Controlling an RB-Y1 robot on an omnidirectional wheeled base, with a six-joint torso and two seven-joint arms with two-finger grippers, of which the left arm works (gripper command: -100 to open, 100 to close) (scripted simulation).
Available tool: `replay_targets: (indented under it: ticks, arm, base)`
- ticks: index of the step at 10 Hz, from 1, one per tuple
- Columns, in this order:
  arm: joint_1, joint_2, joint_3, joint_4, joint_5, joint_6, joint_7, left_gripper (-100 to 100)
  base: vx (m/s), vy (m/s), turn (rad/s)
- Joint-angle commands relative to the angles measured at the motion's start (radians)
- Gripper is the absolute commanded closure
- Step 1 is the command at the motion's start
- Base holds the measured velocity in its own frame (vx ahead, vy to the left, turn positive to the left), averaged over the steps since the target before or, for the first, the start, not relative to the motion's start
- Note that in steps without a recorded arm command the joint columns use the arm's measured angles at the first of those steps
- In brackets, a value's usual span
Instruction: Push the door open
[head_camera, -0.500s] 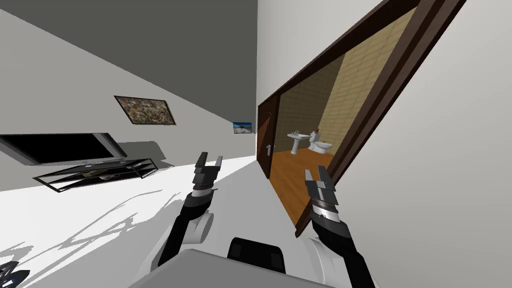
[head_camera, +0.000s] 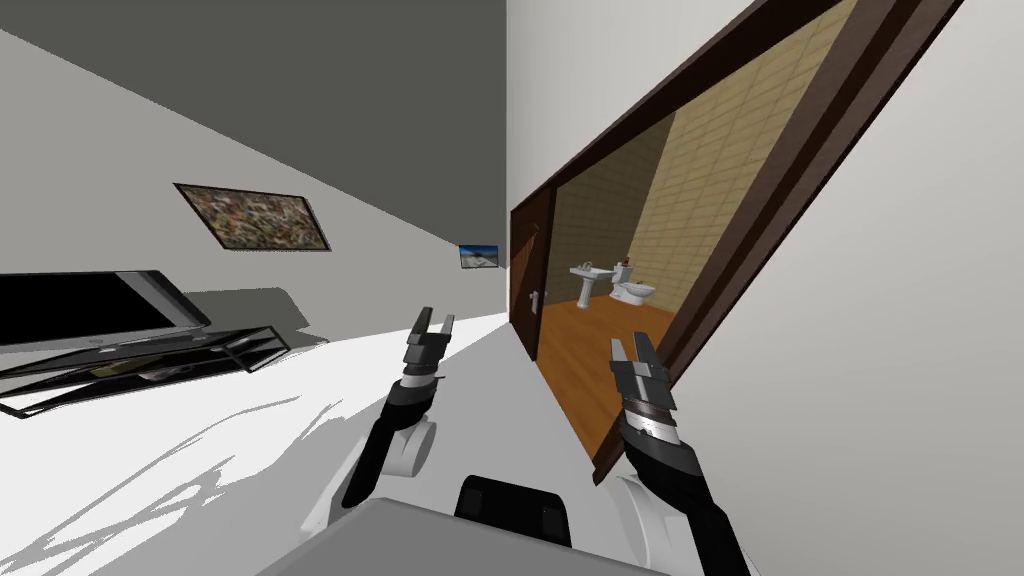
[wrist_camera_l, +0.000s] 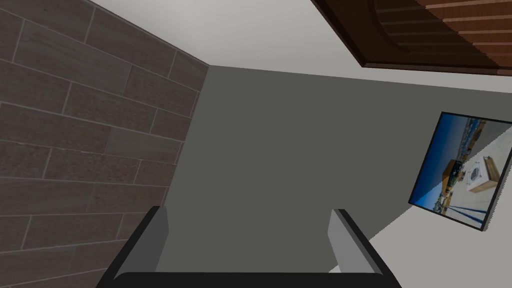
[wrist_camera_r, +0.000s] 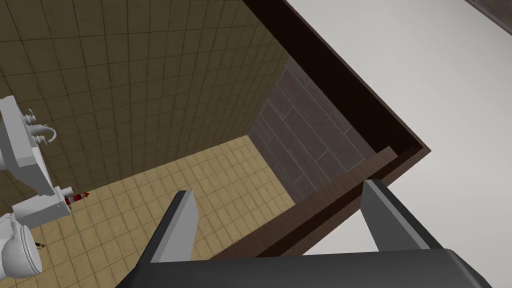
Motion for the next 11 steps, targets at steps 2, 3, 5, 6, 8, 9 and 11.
replay_targets:
  ticks: [2,3,5,6,8,9,11]
  arm:
    - [-0.033,0.014,-0.025,0.053,0.016,0.009,-0.005,-100]
    - [-0.040,0.016,-0.030,0.065,0.020,0.010,-0.005,-100]
    - [-0.065,0.025,-0.045,0.105,0.032,0.015,-0.007,-100]
    - [-0.074,0.027,-0.050,0.119,0.036,0.017,-0.008,-100]
    - [-0.100,0.035,-0.067,0.161,0.049,0.022,-0.010,-100]
    - [-0.110,0.037,-0.073,0.176,0.054,0.024,-0.011,-100]
    - [-0.148,0.047,-0.097,0.239,0.073,0.031,-0.013,-100]
  base:
    - [0.162,0.064,-0.098]
    - [0.130,0.081,-0.067]
    - [0.129,0.055,-0.094]
    - [0.094,0.033,-0.049]
    - [0.109,0.048,-0.099]
    - [0.091,0.050,-0.076]
    - [0.152,0.091,-0.132]
